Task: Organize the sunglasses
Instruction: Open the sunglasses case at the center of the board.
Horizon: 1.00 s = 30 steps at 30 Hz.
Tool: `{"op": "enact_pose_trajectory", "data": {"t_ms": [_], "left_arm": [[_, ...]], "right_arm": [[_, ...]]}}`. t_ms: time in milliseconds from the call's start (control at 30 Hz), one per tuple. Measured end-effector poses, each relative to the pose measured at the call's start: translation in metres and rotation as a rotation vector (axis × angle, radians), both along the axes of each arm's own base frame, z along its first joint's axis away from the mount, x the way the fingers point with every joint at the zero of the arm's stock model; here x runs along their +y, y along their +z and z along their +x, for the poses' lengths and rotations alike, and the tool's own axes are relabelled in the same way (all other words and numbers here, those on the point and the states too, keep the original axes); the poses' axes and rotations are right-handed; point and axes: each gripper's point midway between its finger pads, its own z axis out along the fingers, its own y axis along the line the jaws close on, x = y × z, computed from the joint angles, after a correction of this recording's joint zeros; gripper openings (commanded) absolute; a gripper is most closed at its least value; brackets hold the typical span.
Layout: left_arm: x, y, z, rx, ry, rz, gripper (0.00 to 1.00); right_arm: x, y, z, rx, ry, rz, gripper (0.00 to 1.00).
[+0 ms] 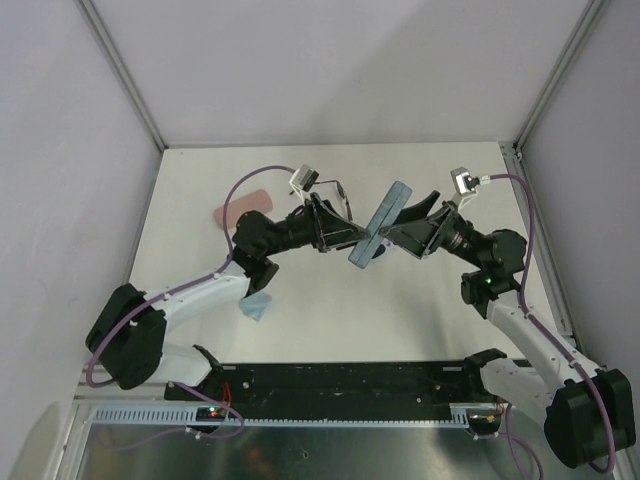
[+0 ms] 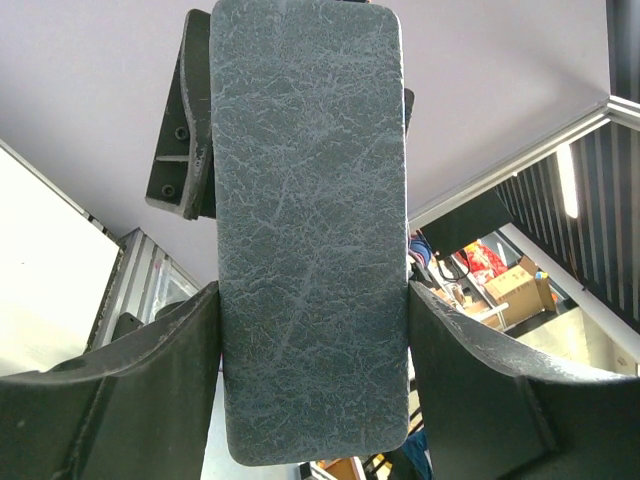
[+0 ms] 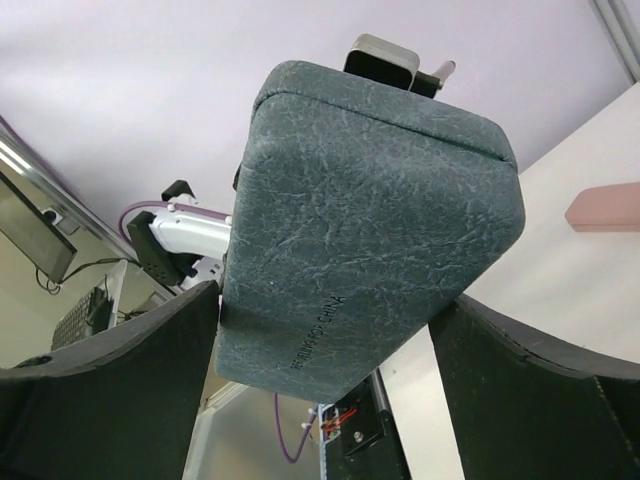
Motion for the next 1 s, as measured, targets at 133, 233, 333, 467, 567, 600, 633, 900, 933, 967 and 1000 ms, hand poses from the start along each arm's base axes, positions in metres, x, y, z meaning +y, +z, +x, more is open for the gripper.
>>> {"op": "enact_pose_trajectory", "data": {"t_ms": [133, 233, 333, 467, 567, 600, 633, 900, 933, 967, 1000], "left_arm": [[-0.001, -0.003, 0.0, 0.001, -0.001, 0.002, 0.23], [0.0, -0.005, 0.0, -0.002, 0.002, 0.001, 0.22], [0.0, -0.008, 0.002, -0.003, 0.011, 0.005, 0.22], [0.001, -0.018, 0.009, -0.002, 0.046, 0.034, 0.21], [0.001, -0.028, 0.02, -0.013, 0.103, 0.077, 0.21], [0.001, -0.032, 0.023, -0.018, 0.127, 0.098, 0.21], [0.002, -0.037, 0.027, -0.024, 0.154, 0.121, 0.21], [0.01, -0.081, 0.05, -0.091, 0.342, 0.342, 0.2], [0.011, -0.088, 0.053, -0.099, 0.364, 0.374, 0.2], [0.011, -0.095, 0.055, -0.104, 0.383, 0.409, 0.2], [0.012, -0.102, 0.056, -0.109, 0.398, 0.437, 0.2]], "right_arm": [[0.0, -0.001, 0.001, 0.014, 0.002, -0.001, 0.68], [0.001, -0.004, 0.002, 0.03, 0.002, -0.005, 0.6], [0.001, -0.008, 0.004, 0.048, -0.002, -0.016, 0.54], [-0.001, -0.02, 0.011, 0.096, -0.026, -0.055, 0.49], [-0.003, -0.031, 0.02, 0.144, -0.059, -0.094, 0.47], [-0.004, -0.036, 0.023, 0.165, -0.074, -0.11, 0.46], [-0.005, -0.041, 0.026, 0.188, -0.088, -0.126, 0.46], [-0.011, -0.094, 0.045, 0.393, -0.17, -0.244, 0.42], [-0.012, -0.101, 0.048, 0.421, -0.183, -0.26, 0.42], [-0.012, -0.109, 0.05, 0.447, -0.193, -0.276, 0.43], [-0.013, -0.116, 0.053, 0.469, -0.21, -0.294, 0.43]]}}
